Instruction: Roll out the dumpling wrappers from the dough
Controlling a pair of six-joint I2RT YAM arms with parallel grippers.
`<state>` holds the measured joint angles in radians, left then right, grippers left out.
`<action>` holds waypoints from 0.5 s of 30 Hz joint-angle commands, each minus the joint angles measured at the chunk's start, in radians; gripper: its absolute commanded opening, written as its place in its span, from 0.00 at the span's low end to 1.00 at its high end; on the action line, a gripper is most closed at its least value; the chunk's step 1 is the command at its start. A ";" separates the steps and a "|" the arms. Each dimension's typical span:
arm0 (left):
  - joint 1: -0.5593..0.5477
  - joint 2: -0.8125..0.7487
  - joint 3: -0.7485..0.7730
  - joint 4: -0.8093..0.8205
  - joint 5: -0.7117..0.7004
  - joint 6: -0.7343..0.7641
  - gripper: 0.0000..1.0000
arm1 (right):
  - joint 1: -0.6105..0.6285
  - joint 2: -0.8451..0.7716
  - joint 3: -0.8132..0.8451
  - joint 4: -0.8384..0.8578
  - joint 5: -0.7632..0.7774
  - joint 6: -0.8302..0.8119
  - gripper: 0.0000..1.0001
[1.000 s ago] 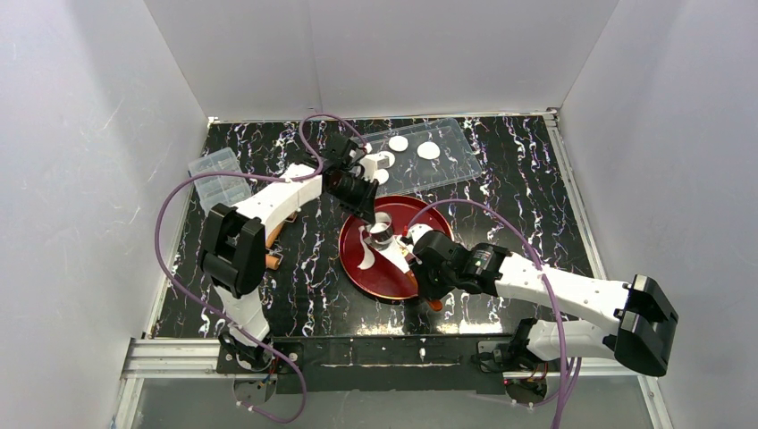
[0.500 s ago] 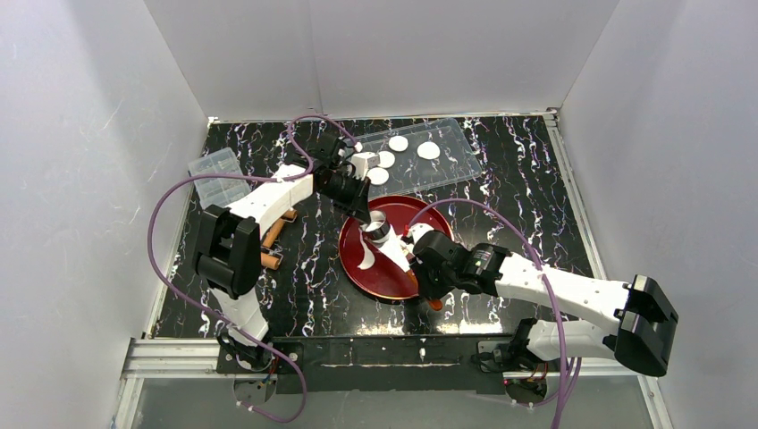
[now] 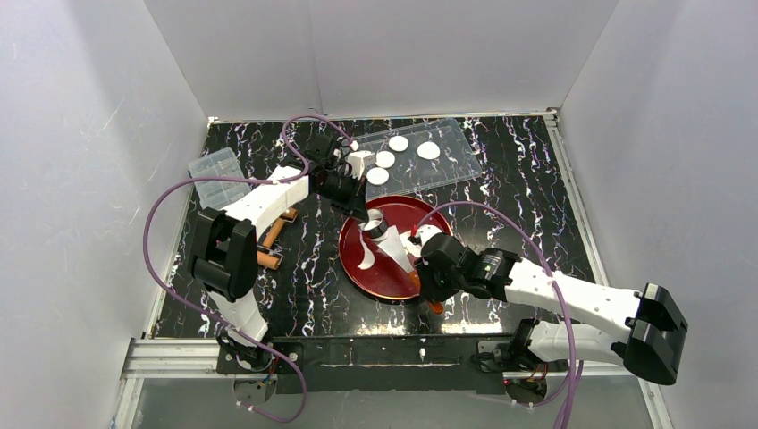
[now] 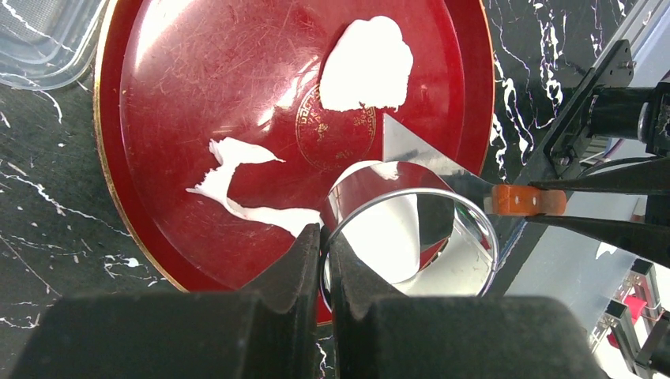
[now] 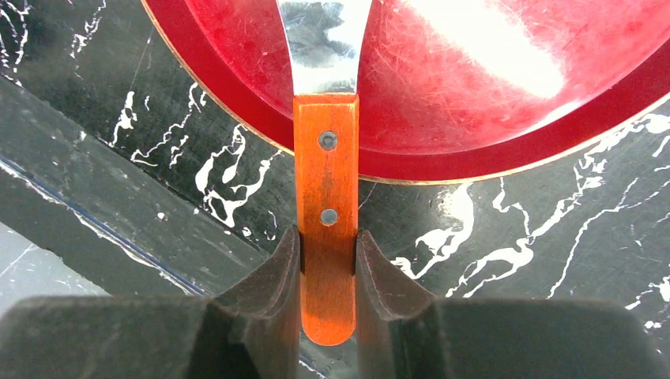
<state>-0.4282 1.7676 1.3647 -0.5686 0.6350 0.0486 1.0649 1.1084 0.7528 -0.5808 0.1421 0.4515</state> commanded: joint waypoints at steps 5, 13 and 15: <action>0.014 -0.044 -0.004 -0.005 0.044 0.005 0.00 | -0.037 -0.066 -0.036 0.078 -0.049 0.040 0.01; 0.020 -0.070 -0.005 -0.006 0.067 -0.014 0.00 | -0.092 -0.119 -0.082 0.160 -0.131 0.081 0.01; 0.020 -0.067 -0.004 -0.011 0.074 -0.014 0.00 | -0.110 -0.134 -0.093 0.180 -0.170 0.088 0.01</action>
<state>-0.4141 1.7676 1.3647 -0.5648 0.6701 0.0399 0.9844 1.0191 0.6712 -0.5091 0.0502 0.5102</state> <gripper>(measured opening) 0.047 0.284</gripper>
